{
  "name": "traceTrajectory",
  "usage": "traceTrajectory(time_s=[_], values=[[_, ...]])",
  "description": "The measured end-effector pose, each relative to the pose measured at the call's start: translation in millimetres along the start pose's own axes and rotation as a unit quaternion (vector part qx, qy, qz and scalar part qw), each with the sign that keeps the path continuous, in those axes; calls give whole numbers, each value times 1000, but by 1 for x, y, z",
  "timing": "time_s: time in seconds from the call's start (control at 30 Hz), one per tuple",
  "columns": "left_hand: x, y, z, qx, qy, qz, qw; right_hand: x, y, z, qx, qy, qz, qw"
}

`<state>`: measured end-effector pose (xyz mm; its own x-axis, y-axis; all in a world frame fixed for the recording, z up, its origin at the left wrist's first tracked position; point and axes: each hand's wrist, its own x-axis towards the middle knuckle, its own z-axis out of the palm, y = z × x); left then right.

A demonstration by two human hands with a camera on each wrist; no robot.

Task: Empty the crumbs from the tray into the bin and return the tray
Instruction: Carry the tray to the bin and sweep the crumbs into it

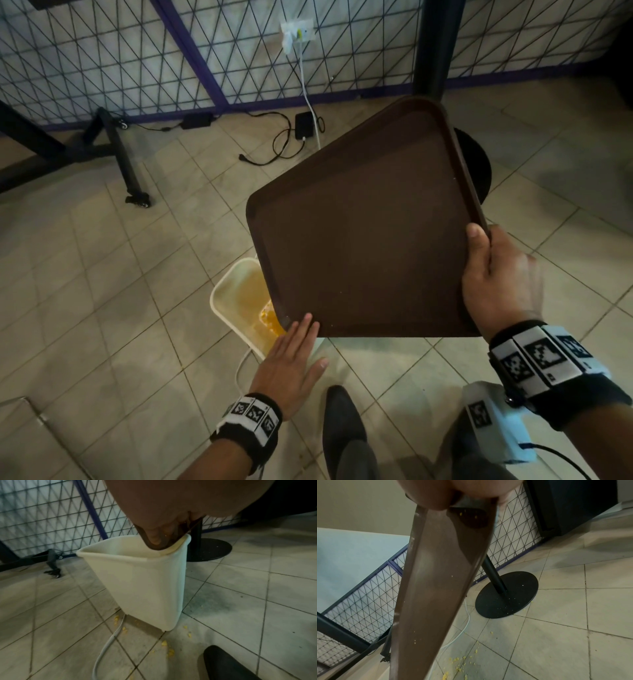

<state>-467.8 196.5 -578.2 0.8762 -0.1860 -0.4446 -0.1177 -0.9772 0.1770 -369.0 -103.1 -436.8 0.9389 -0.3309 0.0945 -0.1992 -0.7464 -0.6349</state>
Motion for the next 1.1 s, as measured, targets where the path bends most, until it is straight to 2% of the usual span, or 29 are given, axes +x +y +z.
traceTrajectory(time_s=[0.13, 0.23, 0.33, 0.47, 0.6, 0.7, 0.8, 0.97, 1.03, 1.1], values=[[-3, -30, 7, 36, -44, -76, 995, 0, 3, -2, -1, -4, -5, 1000], [-4, -40, -6, 42, -9, -99, 994, 0, 2, 0, -2, -3, -5, 1000], [-5, -11, -28, -32, 57, -88, 994, 1, 1, 3, 2, 4, 3, 1000], [1, 55, -43, -111, 112, -25, 987, -1, -3, 4, 15, -4, 15, 1000], [21, 90, -46, -130, 147, -4, 981, -5, -5, 5, 9, -23, 5, 1000], [23, 87, -38, -138, 113, -1, 984, -6, -3, 7, 10, -30, 1, 999], [11, 64, -14, -99, 29, -15, 995, -2, 0, 6, 20, -15, 9, 1000], [-3, 5, 8, -26, -53, -104, 993, -2, 2, -1, 10, -3, 10, 1000], [-4, -14, 4, 5, -51, -131, 990, -4, 1, -1, 9, -5, 0, 1000], [-6, -17, -4, 5, -11, -128, 992, -3, -1, -1, 7, -2, -2, 1000]])
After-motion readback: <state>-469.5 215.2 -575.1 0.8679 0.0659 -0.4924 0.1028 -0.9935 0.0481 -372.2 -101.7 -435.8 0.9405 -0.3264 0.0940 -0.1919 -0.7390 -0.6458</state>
